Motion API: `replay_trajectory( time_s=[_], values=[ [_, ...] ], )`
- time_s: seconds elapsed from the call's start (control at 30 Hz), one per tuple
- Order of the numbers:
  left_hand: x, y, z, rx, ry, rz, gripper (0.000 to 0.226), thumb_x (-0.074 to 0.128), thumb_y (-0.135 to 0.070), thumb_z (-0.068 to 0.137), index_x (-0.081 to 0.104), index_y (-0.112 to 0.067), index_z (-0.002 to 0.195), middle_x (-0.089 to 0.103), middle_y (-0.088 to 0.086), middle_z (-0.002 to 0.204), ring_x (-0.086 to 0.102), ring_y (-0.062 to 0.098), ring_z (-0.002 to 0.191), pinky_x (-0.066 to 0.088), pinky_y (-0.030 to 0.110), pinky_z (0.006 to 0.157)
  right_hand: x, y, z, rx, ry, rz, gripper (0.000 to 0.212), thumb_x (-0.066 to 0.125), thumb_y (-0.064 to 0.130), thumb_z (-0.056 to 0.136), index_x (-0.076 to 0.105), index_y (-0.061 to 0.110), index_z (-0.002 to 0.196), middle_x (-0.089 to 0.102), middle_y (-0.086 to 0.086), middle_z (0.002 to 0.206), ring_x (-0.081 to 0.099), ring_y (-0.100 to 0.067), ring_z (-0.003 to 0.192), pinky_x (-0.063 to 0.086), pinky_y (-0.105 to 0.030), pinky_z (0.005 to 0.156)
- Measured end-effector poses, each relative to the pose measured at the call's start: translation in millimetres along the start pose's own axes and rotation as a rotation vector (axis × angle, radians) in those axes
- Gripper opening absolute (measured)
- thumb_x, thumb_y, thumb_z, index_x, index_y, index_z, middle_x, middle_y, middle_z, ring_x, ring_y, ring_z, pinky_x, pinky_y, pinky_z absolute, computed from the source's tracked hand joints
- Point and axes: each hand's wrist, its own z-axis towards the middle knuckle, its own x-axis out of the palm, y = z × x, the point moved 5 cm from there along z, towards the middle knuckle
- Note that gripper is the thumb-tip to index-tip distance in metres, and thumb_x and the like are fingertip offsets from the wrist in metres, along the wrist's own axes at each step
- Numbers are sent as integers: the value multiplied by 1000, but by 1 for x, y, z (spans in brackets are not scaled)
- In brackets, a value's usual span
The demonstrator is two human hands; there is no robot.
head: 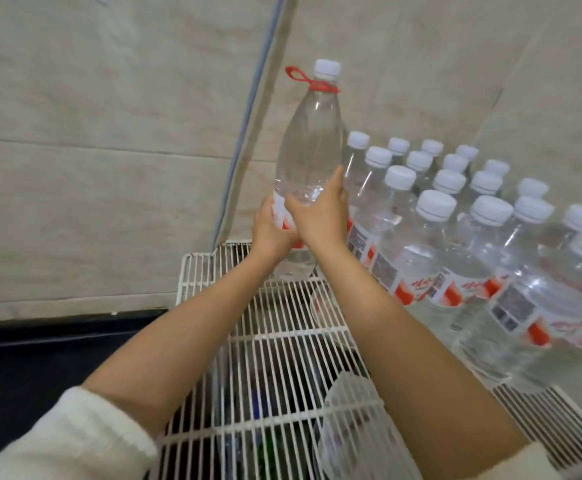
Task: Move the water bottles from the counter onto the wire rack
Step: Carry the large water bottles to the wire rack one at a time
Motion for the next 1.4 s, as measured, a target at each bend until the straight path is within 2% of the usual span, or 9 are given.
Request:
replay_trajectory(
  time_s=[0.13, 0.27, 0.4, 0.5, 0.57, 0.67, 0.87, 1.2, 1.4],
  values=[
    [4, 25, 22, 13, -6, 8, 97, 67, -61, 55, 40, -5, 129, 55, 18, 125, 54, 31, 117, 47, 50, 97, 8, -2, -5, -13, -81, -41, 86, 60, 25, 86, 2, 7, 147, 23, -14, 150, 23, -27, 139, 21, -33, 113],
    [1, 24, 21, 7, 38, 61, 92, 70, -48, 52, 39, 6, 118, 53, 31, 113, 52, 48, 109, 49, 60, 84, 8, -1, -9, 0, -44, -8, 82, 57, 21, 89, 2, 9, 148, 17, -11, 154, 19, -25, 142, 19, -34, 116],
    [-2, 28, 16, 22, 85, 98, 94, 84, -54, 48, 44, -23, 127, 60, 3, 120, 58, 22, 113, 49, 49, 95, 3, 0, -21, -15, 42, -18, 71, 56, 19, 85, 19, 13, 145, 40, -11, 143, 40, -28, 130, 38, -44, 106],
    [-13, 12, -35, -83, 175, 96, 86, 78, -11, 71, 29, -20, 141, 52, 9, 133, 54, 22, 118, 47, 40, 98, -5, -4, -44, -45, 110, 56, 58, 57, 17, 85, 32, 20, 137, 52, -4, 131, 53, -22, 118, 48, -43, 96],
    [-29, 26, -59, -194, 108, 127, 90, 68, -1, 78, 14, -19, 148, 37, 13, 145, 44, 28, 128, 44, 39, 100, -11, -12, -61, -53, 194, 124, 50, 55, 17, 88, 36, 22, 135, 55, 3, 126, 57, -14, 111, 50, -33, 91],
    [-65, 32, -87, -195, -5, 158, 78, 68, -7, 81, 24, -15, 145, 40, 16, 143, 45, 30, 127, 43, 37, 99, -14, -19, -86, -71, 304, 121, 49, 51, 17, 91, 36, 19, 138, 52, 4, 130, 55, -5, 93, 46, -22, 78],
    [-163, 21, -156, -238, -242, 213, 57, 59, -13, 89, 34, -12, 140, 49, 17, 134, 51, 29, 118, 42, 36, 93, 17, -11, -125, -157, 489, -77, 53, 52, 23, 90, 36, 9, 139, 39, -13, 144, 39, -28, 130, 34, -36, 103],
    [-305, 40, -392, -472, -673, 482, 53, 58, -21, 89, 37, -15, 138, 51, 10, 130, 53, 21, 108, 44, 31, 82, 99, 59, -266, -631, 967, -271, 62, 58, 37, 85, 35, 14, 138, 35, -14, 141, 34, -32, 130, 36, -44, 104],
    [-357, 25, -493, -510, -833, 504, 54, 58, -22, 89, 37, -14, 138, 52, 12, 129, 54, 23, 106, 47, 35, 86, 104, 88, -358, -862, 997, -342, 69, 63, 34, 82, 29, 22, 141, 32, -9, 145, 32, -28, 132, 33, -44, 103]
  ],
)
